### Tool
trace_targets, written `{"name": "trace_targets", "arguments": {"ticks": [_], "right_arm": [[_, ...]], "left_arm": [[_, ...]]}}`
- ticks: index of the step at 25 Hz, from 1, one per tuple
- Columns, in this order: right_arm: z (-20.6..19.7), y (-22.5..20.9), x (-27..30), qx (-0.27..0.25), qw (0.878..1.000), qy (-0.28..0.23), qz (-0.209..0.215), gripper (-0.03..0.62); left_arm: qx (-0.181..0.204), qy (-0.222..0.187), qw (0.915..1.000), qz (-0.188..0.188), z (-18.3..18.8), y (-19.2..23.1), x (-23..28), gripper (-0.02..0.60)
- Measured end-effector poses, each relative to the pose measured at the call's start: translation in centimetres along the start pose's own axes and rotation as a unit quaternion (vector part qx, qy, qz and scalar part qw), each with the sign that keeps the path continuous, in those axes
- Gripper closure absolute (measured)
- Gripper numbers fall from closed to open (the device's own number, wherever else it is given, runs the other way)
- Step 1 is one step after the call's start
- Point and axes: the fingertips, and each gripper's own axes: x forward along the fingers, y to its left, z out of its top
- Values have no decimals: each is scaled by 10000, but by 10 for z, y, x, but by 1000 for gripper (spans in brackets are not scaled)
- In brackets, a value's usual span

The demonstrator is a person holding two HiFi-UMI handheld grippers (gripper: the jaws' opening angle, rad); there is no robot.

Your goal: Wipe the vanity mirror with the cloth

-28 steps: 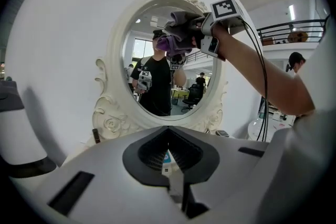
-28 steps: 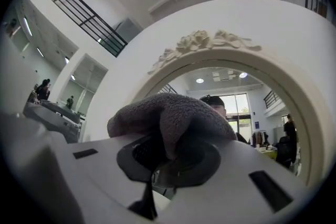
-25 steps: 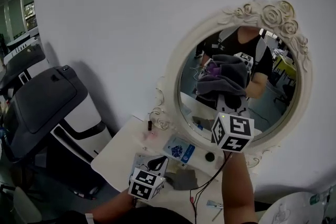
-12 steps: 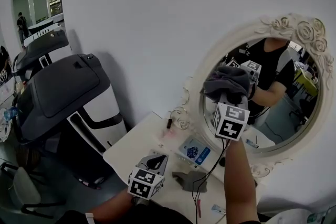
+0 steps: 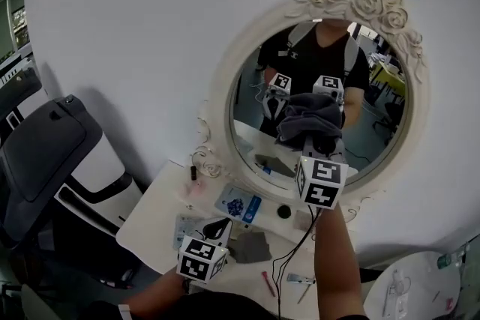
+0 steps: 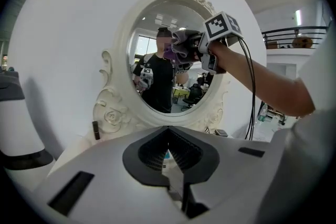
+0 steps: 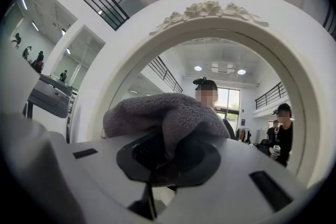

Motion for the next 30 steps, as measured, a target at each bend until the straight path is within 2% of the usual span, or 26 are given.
{"name": "trace_targets", "arguments": {"ticks": [5,10,13,16,19,24,30], "right_arm": [[-25,-79,-37,141,9976,228,-638,540],[-53,-150,-74,284,9892,547,-1328,542],[-58,-160,-84,330,9889,570,-1333,542],[-48,-131,-83,30,9947,430,-932,543],[-32,-80,-67,-128,9991,197,-347,543],[-7,11,-27,93,9978,-133,638,543],[-7,104,26,345,9903,17,1347,543]], "left_arm": [[291,62,9975,-644,8,-47,30,575],[575,141,9916,-1154,12,-88,48,575],[676,161,9895,-1270,14,-100,54,575],[723,166,9892,-1264,15,-102,55,575],[679,134,9920,-1053,17,-88,50,575],[402,85,9987,-315,12,-34,26,575],[-59,24,9977,668,0,40,-21,575]]}}
